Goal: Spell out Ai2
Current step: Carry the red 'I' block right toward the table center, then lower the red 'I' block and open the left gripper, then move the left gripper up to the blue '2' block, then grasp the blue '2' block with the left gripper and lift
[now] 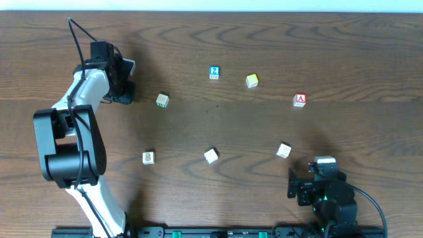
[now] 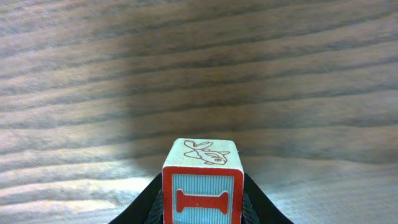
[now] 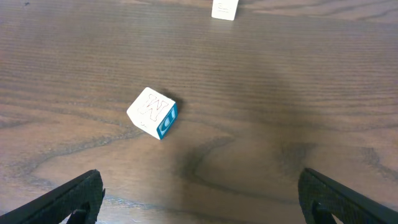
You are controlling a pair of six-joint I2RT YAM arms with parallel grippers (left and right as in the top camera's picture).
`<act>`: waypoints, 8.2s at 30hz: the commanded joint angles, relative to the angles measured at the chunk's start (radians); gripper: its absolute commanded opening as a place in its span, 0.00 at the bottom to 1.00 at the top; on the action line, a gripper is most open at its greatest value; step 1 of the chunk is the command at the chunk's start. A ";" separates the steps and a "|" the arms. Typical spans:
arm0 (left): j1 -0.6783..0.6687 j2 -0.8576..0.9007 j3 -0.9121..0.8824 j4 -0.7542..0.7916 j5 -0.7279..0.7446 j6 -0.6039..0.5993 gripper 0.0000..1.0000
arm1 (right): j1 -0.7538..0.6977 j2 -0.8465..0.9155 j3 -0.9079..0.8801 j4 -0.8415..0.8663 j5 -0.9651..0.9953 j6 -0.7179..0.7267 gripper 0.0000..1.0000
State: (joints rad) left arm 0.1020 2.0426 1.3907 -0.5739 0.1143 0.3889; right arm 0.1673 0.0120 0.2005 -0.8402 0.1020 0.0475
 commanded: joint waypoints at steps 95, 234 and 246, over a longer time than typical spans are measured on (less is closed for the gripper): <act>-0.572 0.295 0.456 -0.334 0.192 0.729 0.47 | -0.007 -0.006 -0.013 -0.002 -0.002 -0.011 0.99; -0.574 0.346 0.458 0.091 -0.095 -0.727 0.54 | -0.007 -0.006 -0.013 -0.002 -0.001 -0.011 0.99; -0.574 0.352 0.458 0.100 -0.096 -0.727 0.37 | -0.007 -0.006 -0.013 -0.002 -0.001 -0.011 0.99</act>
State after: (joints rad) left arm -0.4698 2.3695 1.8469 -0.4755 0.0223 -0.3401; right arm 0.1673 0.0116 0.2005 -0.8406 0.1017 0.0475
